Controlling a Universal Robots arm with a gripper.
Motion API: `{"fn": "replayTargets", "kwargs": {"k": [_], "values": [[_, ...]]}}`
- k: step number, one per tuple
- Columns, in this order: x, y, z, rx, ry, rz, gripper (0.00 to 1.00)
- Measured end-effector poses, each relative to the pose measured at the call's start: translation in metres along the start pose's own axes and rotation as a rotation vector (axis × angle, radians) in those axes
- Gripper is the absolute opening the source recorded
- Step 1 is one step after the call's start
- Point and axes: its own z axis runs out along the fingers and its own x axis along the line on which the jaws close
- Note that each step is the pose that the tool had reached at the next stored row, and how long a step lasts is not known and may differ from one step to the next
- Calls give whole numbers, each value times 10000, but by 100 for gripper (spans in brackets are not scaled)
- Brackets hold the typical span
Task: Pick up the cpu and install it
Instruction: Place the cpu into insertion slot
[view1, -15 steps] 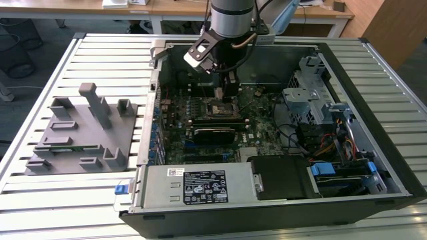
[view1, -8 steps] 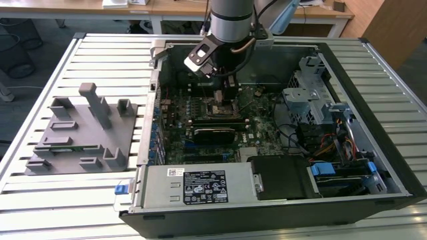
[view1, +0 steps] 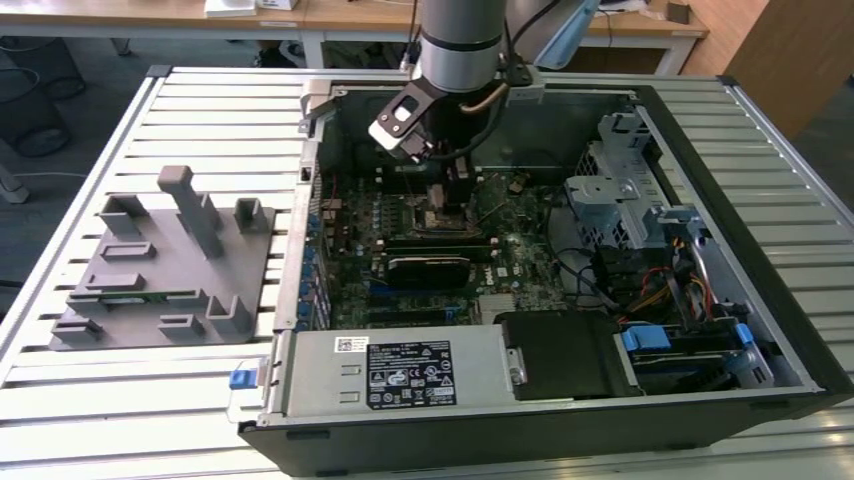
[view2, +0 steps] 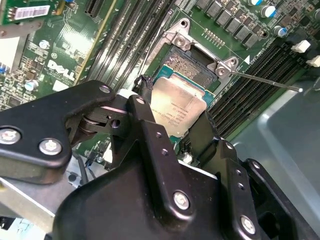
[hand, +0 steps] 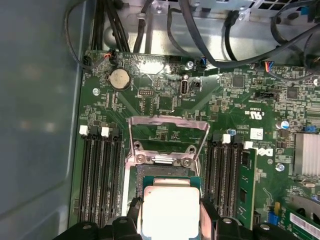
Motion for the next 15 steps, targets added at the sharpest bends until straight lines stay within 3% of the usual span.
{"fn": "replayTargets", "kwargs": {"k": [9,15], "values": [[6,-12,133,1,-4,88,54],[6,-14,162,1,-4,88,54]]}}
